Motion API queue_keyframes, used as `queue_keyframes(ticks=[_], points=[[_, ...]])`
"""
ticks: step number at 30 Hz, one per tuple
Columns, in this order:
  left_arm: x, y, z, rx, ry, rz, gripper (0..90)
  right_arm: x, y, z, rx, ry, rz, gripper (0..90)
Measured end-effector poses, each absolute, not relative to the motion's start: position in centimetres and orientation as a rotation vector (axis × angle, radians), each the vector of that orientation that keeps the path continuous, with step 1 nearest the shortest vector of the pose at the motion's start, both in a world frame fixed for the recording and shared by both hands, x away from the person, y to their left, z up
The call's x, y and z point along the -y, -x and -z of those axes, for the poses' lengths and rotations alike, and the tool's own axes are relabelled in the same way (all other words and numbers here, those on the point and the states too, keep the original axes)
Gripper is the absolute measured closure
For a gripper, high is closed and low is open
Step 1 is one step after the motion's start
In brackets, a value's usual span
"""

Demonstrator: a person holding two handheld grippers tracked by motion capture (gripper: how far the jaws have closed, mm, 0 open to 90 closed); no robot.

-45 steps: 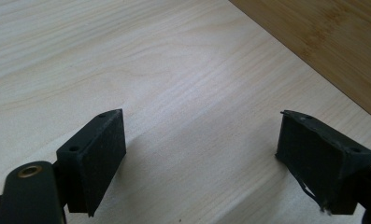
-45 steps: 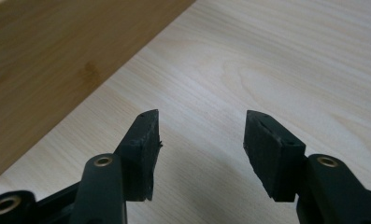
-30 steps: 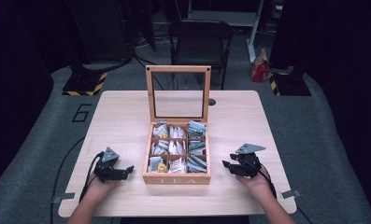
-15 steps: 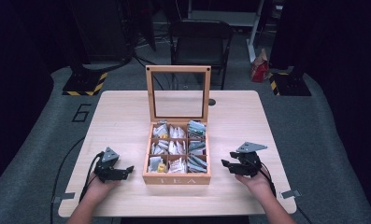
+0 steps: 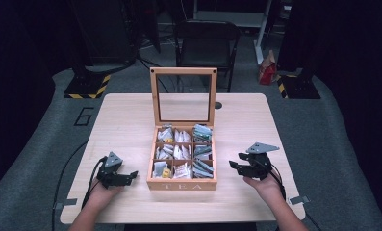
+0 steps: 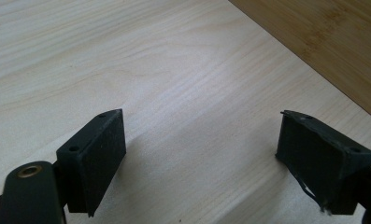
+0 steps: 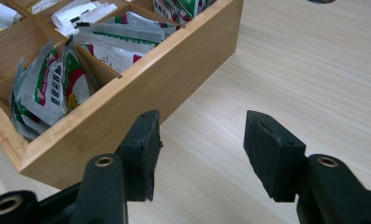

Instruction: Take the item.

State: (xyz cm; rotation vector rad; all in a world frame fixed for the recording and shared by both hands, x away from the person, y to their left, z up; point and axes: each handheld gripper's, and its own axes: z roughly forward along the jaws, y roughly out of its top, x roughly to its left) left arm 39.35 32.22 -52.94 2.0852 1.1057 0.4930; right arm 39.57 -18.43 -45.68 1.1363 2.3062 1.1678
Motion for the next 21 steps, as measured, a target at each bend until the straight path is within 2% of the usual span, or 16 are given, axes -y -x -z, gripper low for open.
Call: queue_keyframes(ticks=[21], points=[[-32.2, -39.3, 53.0, -1.109, -2.083, -0.489, 15.1, 17.2, -39.7, 42.9, -2.326, -1.078, -1.225, 46.2]])
